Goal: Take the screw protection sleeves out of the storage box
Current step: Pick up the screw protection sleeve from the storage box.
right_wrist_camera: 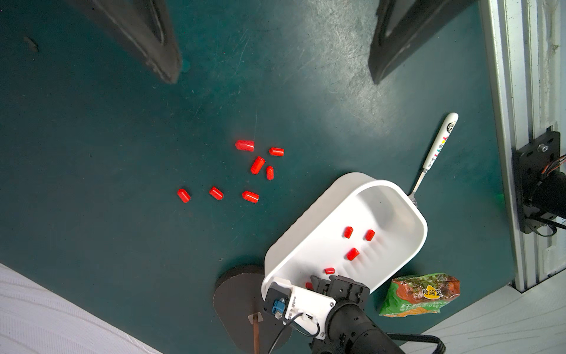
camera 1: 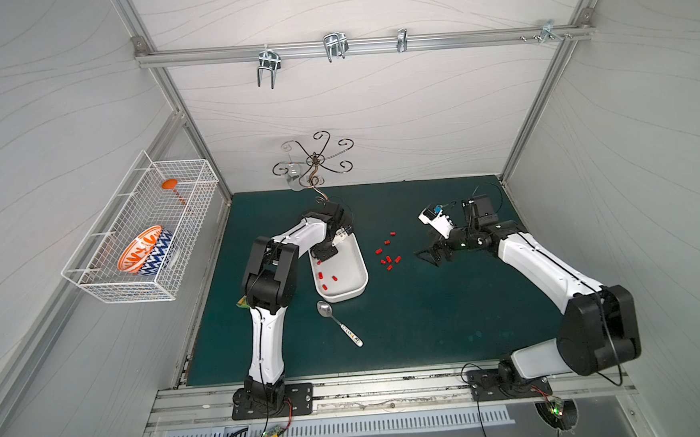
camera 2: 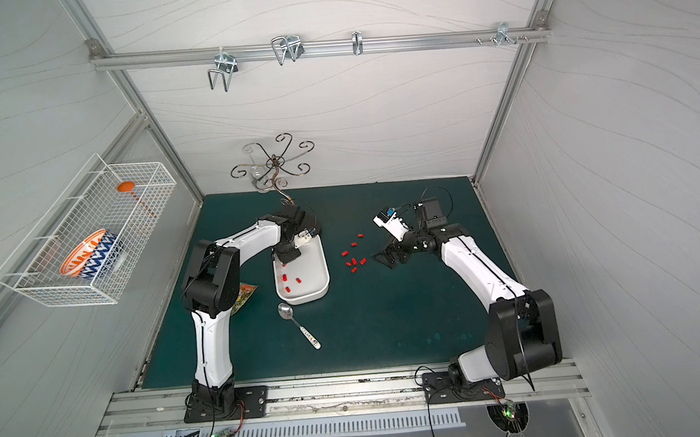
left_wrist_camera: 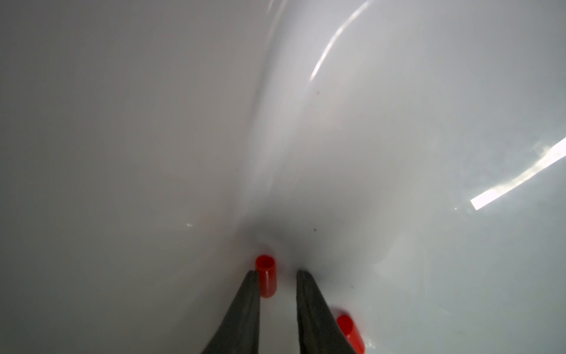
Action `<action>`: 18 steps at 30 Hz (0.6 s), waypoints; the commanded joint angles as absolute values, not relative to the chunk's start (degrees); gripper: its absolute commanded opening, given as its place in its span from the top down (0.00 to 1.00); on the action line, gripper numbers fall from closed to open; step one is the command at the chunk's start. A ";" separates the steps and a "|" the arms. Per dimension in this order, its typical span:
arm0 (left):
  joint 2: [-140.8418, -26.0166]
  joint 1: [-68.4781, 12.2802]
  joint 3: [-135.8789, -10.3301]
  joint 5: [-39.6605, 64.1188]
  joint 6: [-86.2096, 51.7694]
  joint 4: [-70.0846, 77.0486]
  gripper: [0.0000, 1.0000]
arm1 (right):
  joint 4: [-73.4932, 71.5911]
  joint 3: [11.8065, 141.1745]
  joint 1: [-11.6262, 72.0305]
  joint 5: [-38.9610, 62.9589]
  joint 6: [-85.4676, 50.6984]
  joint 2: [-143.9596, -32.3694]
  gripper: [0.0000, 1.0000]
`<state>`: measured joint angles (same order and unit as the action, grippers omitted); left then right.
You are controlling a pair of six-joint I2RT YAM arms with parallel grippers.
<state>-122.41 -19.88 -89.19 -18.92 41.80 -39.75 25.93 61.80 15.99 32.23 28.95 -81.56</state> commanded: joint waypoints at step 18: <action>-125.01 -19.09 -86.39 -17.14 41.84 -36.95 0.90 | 26.56 61.39 15.07 33.31 29.27 -79.82 0.01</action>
